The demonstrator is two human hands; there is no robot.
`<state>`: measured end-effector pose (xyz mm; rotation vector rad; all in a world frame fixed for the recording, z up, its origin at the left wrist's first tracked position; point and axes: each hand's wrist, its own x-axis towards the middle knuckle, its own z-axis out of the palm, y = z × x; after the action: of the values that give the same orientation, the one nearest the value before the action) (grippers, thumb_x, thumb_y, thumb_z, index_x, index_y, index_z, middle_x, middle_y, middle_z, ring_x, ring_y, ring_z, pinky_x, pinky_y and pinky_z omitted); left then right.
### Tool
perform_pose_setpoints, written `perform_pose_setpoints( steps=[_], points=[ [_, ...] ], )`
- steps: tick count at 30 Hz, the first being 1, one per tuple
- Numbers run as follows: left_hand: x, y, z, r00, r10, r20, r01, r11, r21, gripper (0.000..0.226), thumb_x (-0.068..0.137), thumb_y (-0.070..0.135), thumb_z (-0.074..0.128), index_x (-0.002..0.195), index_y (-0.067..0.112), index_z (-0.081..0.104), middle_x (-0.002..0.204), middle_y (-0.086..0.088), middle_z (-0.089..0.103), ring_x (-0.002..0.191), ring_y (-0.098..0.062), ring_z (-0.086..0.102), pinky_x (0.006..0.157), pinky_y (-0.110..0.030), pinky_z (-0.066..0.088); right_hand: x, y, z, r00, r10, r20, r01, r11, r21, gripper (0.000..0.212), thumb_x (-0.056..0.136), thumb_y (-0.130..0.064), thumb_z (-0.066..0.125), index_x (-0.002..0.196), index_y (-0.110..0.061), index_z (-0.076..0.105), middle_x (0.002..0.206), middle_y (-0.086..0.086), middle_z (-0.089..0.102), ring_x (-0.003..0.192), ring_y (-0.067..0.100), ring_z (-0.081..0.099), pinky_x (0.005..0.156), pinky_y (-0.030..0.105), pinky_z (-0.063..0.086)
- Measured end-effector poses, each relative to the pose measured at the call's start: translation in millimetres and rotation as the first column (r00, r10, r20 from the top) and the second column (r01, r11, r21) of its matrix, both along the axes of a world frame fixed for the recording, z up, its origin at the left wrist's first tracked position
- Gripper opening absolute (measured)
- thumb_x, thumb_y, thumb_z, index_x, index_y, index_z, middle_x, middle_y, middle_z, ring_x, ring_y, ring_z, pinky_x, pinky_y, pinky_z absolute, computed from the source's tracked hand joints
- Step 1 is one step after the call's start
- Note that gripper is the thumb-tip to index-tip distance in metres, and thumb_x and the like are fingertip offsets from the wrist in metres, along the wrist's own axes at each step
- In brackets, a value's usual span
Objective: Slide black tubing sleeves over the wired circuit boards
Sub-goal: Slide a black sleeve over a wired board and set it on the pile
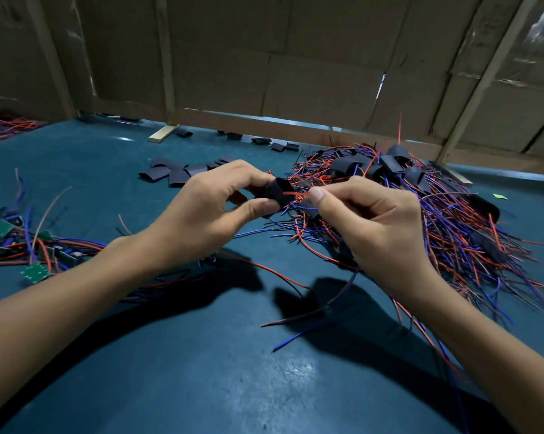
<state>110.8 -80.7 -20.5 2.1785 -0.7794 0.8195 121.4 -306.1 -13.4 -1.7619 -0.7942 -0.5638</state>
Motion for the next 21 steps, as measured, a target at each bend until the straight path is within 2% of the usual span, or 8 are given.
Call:
perform_pose_setpoints(
  steps=[3,8,10,12,14,17,19,21],
  points=[
    [-1.4,-1.5,-0.1,0.996,-0.003,0.084,-0.005,0.996,0.090,0.025,0.092,0.016,0.070,0.112,0.001,0.070,0.105,-0.008,0.067,0.096,-0.018,0.064,0.084,-0.033,0.054,1.3,-1.6,-1.2,0.999,0.036,0.021,-0.032,0.986,-0.163,0.011,0.091,-0.013,0.074,0.081,-0.010,0.079,0.059,-0.003,0.054,0.055,0.008,0.043,0.054,0.022,0.031],
    [-4.6,-3.1,-2.3,0.963,-0.024,0.267,-0.058,0.954,0.293,0.020,0.094,0.012,0.070,0.106,-0.003,0.072,0.098,-0.013,0.068,0.089,-0.027,0.065,0.083,-0.038,0.053,8.4,-4.3,-3.2,0.969,0.071,-0.238,-0.137,0.952,-0.272,0.022,0.094,-0.023,0.071,0.074,-0.014,0.076,0.046,-0.011,0.042,0.046,0.003,0.032,0.046,0.017,0.023],
    [-3.9,-2.9,-1.7,0.950,-0.009,0.311,-0.090,0.949,0.303,0.013,0.094,0.008,0.070,0.099,-0.003,0.073,0.092,-0.013,0.069,0.081,-0.031,0.065,0.075,-0.044,0.054,9.5,-2.8,-2.9,0.922,0.102,-0.373,-0.188,0.961,-0.202,0.023,0.092,-0.029,0.071,0.075,-0.014,0.073,0.048,-0.008,0.044,0.044,0.006,0.035,0.043,0.016,0.026],
    [-2.1,-0.3,0.0,0.947,0.024,0.322,-0.123,0.949,0.292,0.008,0.093,0.004,0.070,0.095,-0.002,0.074,0.088,-0.013,0.068,0.079,-0.032,0.065,0.073,-0.044,0.054,10.9,-0.9,-1.1,0.836,0.144,-0.530,-0.240,0.964,-0.116,0.020,0.085,-0.030,0.075,0.082,-0.011,0.068,0.056,0.002,0.057,0.045,0.012,0.051,0.045,0.018,0.041],
    [-0.2,6.7,2.1,0.945,0.085,0.315,-0.167,0.956,0.243,0.004,0.091,0.002,0.072,0.093,-0.001,0.074,0.087,-0.012,0.068,0.078,-0.030,0.064,0.073,-0.042,0.053,12.9,-2.2,0.1,0.751,0.192,-0.632,-0.306,0.949,-0.075,0.027,0.077,-0.025,0.077,0.091,-0.005,0.066,0.069,0.010,0.068,0.057,0.019,0.064,0.060,0.029,0.056],
    [3.5,21.8,5.9,0.933,0.185,0.308,-0.239,0.960,0.146,0.005,0.090,0.002,0.072,0.093,-0.002,0.074,0.087,-0.012,0.070,0.078,-0.029,0.065,0.074,-0.040,0.053,14.5,-6.8,3.9,0.705,0.245,-0.665,-0.343,0.939,-0.018,0.028,0.074,-0.019,0.077,0.094,-0.001,0.068,0.084,0.016,0.074,0.075,0.028,0.072,0.083,0.044,0.054],
    [5.3,31.9,9.1,0.913,0.241,0.329,-0.289,0.951,0.105,0.006,0.091,0.002,0.071,0.094,-0.002,0.075,0.088,-0.013,0.071,0.079,-0.031,0.066,0.075,-0.039,0.053,14.2,-8.3,8.5,0.663,0.288,-0.691,-0.349,0.936,0.056,0.025,0.075,-0.019,0.076,0.093,-0.004,0.068,0.089,0.017,0.074,0.077,0.030,0.074,0.078,0.039,0.054],
    [6.0,39.4,11.0,0.887,0.277,0.368,-0.330,0.940,0.086,0.006,0.092,0.001,0.069,0.094,-0.002,0.074,0.090,-0.014,0.071,0.080,-0.032,0.066,0.078,-0.040,0.054,12.7,-9.1,13.6,0.531,0.365,-0.765,-0.375,0.910,0.175,0.018,0.080,-0.019,0.071,0.091,-0.007,0.064,0.087,0.017,0.071,0.066,0.030,0.072,0.064,0.033,0.058]
  ],
)
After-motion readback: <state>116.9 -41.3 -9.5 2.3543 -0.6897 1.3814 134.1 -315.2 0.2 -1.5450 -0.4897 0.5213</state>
